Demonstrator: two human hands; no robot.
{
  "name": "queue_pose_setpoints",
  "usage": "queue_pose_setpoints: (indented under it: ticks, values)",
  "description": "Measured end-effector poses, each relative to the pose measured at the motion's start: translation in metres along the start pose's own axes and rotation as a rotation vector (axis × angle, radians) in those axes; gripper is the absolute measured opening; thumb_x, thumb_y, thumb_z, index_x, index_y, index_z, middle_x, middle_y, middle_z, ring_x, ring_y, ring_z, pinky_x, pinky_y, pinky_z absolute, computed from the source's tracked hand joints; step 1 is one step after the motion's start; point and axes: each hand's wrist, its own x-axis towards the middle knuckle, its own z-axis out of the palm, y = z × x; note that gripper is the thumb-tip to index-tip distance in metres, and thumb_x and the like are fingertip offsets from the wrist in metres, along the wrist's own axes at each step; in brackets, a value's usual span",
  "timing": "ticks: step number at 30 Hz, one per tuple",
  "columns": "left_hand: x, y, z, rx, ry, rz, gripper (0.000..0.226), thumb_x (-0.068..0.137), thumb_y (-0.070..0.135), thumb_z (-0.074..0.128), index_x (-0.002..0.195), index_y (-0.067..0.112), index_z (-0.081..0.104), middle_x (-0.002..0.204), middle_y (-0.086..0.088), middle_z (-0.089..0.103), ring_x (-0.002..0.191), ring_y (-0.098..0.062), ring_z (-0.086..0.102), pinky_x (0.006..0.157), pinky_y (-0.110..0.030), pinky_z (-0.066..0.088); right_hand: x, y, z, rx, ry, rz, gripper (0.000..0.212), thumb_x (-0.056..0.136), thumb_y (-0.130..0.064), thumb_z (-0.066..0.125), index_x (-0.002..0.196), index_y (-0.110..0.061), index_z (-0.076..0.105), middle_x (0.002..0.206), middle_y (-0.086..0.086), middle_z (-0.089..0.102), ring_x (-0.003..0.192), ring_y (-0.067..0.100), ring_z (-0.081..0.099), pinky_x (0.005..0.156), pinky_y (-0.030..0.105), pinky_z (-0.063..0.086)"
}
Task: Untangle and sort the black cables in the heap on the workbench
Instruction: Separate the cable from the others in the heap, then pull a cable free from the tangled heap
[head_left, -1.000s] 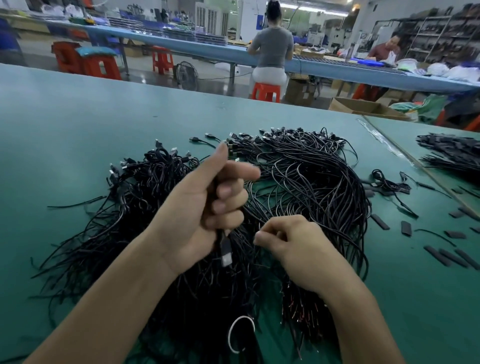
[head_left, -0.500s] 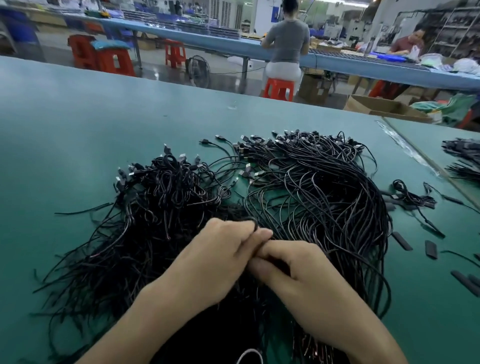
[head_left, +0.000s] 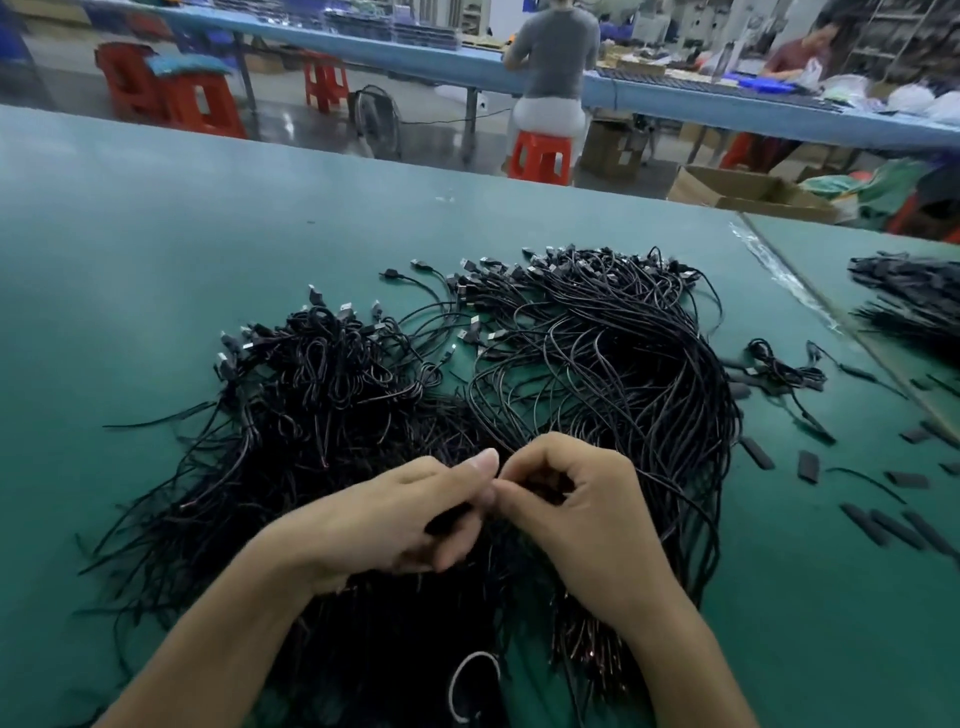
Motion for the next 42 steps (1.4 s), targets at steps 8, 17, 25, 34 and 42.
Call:
queue_pose_setpoints:
  ticks: [8,17,25,34,42]
  values:
    - [-0.01,0.008,-0.008,-0.837,-0.33,0.246,0.043,0.102,0.039,0.052,0.067,0.014,0.06,0.049,0.006,0.042,0.036,-0.005,0.033,0.036,-0.021,0.025,-0.013,-0.007,0.021,0.15,0.045,0.096,0.02,0.095,-0.039,0.057,0.081,-0.029,0.067,0.06,-0.009,0.054,0.052,0.006,0.043,0.048,0.024,0.036]
    - [0.0,0.012,-0.002,-0.73,0.376,0.417,0.043,0.097,0.035,0.042,0.096,0.01,0.077,0.09,-0.009,0.074,0.086,-0.022,0.073,0.072,-0.028,0.059,-0.048,-0.029,0.05,-0.334,-0.163,0.29,0.027,0.1,-0.05,0.038,0.119,-0.036,0.053,0.097,-0.01,0.066,0.084,0.011,0.063,0.074,0.039,0.054]
    - [-0.011,0.018,-0.005,-0.509,0.492,0.433,0.04,0.098,0.034,0.043,0.095,0.011,0.076,0.062,-0.001,0.061,0.05,-0.012,0.057,0.048,-0.021,0.047,-0.043,-0.028,0.009,-0.283,-0.253,0.286,0.017,0.101,-0.04,0.051,0.089,-0.032,0.061,0.078,-0.01,0.061,0.065,0.006,0.052,0.058,0.023,0.041]
    - [-0.012,0.021,-0.017,-1.164,0.172,0.293,0.037,0.097,0.035,0.053,0.11,0.01,0.077,0.076,0.003,0.065,0.043,-0.003,0.05,0.036,-0.008,0.039,-0.041,-0.015,0.026,-0.263,-0.364,0.271,0.015,0.101,-0.029,0.054,0.102,-0.037,0.067,0.074,-0.025,0.064,0.066,-0.001,0.061,0.06,0.014,0.043]
    - [0.005,0.009,0.002,-0.594,0.399,0.287,0.043,0.094,0.035,0.044,0.118,0.009,0.068,0.113,-0.007,0.074,0.082,-0.012,0.073,0.054,-0.014,0.052,-0.045,-0.021,0.019,-0.37,-0.396,0.215,0.037,0.094,-0.052,0.039,0.11,-0.024,0.058,0.088,-0.004,0.067,0.074,0.01,0.061,0.069,0.035,0.052]
